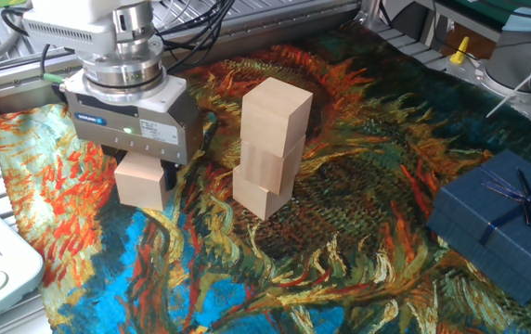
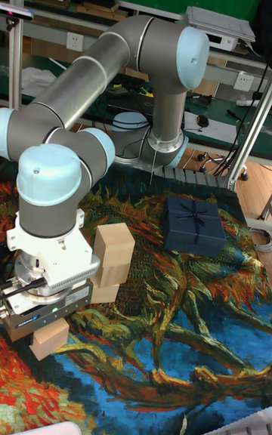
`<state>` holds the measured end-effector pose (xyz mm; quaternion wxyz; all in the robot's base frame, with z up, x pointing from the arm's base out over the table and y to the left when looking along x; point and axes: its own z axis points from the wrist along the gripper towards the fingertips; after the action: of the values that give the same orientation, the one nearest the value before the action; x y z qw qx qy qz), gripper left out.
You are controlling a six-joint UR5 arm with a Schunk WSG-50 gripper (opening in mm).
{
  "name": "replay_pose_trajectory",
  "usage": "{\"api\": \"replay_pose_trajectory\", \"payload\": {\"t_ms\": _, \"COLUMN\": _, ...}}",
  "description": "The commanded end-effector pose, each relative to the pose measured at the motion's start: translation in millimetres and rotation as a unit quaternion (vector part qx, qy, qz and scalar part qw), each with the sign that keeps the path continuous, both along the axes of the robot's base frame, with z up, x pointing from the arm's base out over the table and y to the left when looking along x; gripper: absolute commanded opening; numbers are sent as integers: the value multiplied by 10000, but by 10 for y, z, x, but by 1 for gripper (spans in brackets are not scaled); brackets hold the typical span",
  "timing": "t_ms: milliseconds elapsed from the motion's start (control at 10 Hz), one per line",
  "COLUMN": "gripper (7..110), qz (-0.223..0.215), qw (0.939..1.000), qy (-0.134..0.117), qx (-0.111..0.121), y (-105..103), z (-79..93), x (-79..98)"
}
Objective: Stack the blocks in a vertical line of five
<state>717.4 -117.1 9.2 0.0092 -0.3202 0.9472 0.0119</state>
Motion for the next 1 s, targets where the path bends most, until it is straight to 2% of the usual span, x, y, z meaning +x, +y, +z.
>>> {"api": "replay_pose_trajectory", "payload": {"t_ms": 0, "gripper": 44, "qz": -73, "qw": 10000, "qy": -6, "qx": 38, "y": 6, "z": 27, "x": 2}}
{"api": "replay_pose_trajectory", "payload": {"t_ms": 200, "gripper": 44, "qz": -88, "qw": 9999, "qy": 10, "qx": 91, "y": 28, "z": 64, "x": -5}}
{"api": "replay_pose_trajectory", "payload": {"t_ms": 500, "gripper": 44, "qz": -165, "qw": 9999, "qy": 19, "qx": 16, "y": -12, "z": 68, "x": -11}}
{"api": "replay_pose_trajectory", "payload": {"t_ms": 600, "gripper": 22, "qz": -180, "qw": 9998, "qy": 20, "qx": 16, "y": -12, "z": 69, "x": -11}}
{"api": "replay_pose_trajectory", "payload": {"t_ms": 900, "gripper": 22, "qz": -218, "qw": 9997, "qy": 21, "qx": 55, "y": 7, "z": 132, "x": -12}}
